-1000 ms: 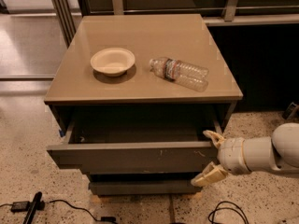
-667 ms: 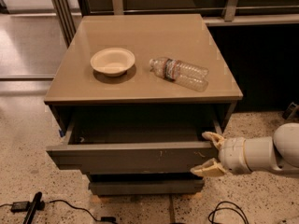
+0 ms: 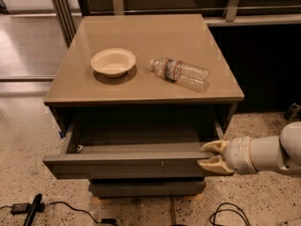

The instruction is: Open top drawer

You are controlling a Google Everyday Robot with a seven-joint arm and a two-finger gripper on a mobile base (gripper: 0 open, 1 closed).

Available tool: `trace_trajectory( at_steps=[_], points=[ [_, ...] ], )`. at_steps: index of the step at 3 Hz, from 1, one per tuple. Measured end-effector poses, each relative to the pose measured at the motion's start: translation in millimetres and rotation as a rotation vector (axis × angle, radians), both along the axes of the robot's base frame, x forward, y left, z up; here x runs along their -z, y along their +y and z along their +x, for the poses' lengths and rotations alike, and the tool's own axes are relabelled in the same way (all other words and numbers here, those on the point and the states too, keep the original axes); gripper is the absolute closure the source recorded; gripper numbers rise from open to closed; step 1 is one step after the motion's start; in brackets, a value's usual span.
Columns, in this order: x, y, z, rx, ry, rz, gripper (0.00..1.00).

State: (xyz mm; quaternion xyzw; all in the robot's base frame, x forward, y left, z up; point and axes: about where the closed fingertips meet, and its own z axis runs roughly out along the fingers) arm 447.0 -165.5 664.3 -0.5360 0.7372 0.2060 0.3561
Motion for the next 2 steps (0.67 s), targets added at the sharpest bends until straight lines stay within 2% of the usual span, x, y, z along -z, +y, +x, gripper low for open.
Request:
trace_trajectory(
  at_steps=[1,2],
  points=[
    [-17.8,4.6,-10.6,-0.012,-0.016,0.008,1.0],
    [-17.8,4.6,-10.6,-0.012,-0.016,0.008,1.0]
  ],
)
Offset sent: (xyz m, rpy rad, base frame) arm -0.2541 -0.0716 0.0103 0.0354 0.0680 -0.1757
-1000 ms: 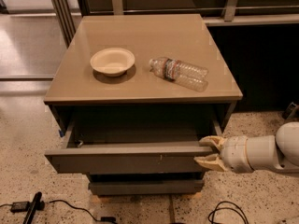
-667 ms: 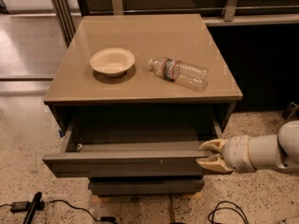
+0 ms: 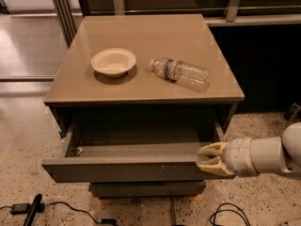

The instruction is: Open top drawer

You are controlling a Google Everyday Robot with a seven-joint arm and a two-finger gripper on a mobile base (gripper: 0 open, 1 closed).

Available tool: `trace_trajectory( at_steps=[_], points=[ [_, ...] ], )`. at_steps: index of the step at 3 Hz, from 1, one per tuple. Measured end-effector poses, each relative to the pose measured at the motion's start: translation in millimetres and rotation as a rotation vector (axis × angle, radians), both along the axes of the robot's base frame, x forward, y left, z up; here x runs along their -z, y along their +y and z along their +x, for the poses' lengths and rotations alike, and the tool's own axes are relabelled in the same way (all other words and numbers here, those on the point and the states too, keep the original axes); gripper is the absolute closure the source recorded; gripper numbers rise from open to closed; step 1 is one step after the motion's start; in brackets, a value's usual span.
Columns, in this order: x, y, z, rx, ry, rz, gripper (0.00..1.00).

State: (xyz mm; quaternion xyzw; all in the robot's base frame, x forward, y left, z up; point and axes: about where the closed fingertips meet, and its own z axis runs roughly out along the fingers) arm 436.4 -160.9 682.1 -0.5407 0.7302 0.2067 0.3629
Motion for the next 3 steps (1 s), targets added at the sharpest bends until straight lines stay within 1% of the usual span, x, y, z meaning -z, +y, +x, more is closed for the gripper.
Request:
trace_trajectory(
  at_steps=[1,3],
  points=[
    [0.0,0.0,0.0,0.0,0.0,0.0,0.87],
    [0.0,0.1,0.0,0.0,0.0,0.0,0.4]
  ],
)
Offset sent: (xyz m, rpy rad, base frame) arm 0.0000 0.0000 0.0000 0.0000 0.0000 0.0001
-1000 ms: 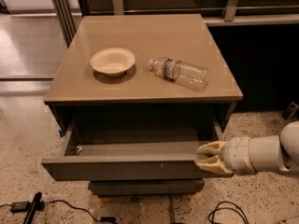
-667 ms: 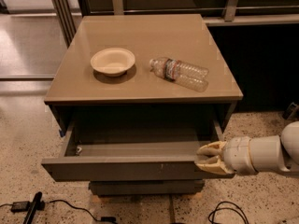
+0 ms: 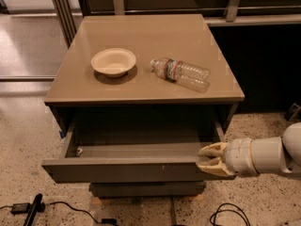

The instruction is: Open top drawer

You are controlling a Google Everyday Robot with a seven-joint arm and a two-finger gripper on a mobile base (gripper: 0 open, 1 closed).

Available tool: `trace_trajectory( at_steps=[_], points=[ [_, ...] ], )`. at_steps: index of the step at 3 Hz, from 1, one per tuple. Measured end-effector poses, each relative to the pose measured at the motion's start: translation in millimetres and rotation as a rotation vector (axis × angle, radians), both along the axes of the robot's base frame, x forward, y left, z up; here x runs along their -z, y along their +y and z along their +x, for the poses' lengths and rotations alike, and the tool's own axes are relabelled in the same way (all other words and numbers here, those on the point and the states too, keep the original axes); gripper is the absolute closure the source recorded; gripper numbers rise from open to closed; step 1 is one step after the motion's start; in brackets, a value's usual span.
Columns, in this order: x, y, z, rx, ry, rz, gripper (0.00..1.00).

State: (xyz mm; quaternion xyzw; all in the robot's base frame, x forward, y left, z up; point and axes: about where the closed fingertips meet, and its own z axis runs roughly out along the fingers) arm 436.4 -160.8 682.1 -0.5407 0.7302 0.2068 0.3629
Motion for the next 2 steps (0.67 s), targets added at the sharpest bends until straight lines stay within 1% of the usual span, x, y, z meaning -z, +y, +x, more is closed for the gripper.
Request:
trace_trajectory(
  at_steps=[1,2],
  points=[
    [0.0,0.0,0.0,0.0,0.0,0.0,0.17],
    [0.0,0.1,0.0,0.0,0.0,0.0,0.18]
  ],
)
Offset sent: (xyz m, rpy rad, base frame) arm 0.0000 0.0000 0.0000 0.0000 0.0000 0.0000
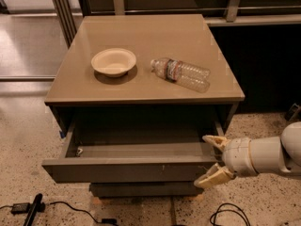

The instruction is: Open top drawer

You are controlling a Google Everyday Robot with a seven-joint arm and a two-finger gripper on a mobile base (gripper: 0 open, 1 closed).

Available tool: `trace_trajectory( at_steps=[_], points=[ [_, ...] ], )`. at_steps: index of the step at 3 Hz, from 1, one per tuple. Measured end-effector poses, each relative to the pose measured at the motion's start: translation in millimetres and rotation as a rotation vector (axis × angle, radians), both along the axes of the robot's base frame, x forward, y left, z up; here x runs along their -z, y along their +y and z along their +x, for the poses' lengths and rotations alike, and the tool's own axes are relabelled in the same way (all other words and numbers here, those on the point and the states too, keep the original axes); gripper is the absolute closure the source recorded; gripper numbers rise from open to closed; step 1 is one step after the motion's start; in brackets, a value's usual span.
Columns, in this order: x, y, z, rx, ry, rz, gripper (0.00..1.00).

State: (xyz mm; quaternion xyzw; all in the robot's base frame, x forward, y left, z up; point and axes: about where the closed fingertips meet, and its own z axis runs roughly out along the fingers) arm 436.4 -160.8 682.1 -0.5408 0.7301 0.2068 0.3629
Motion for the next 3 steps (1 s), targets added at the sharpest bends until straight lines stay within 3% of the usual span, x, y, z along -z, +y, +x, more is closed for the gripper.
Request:
trace_trajectory(
  at_steps=[2,3],
  points=[
    [0.0,0.0,0.0,0.0,0.0,0.0,0.65],
    [-6.8,-5.7,-11.7,0.011,-0.01,0.01,0.88]
  ],
)
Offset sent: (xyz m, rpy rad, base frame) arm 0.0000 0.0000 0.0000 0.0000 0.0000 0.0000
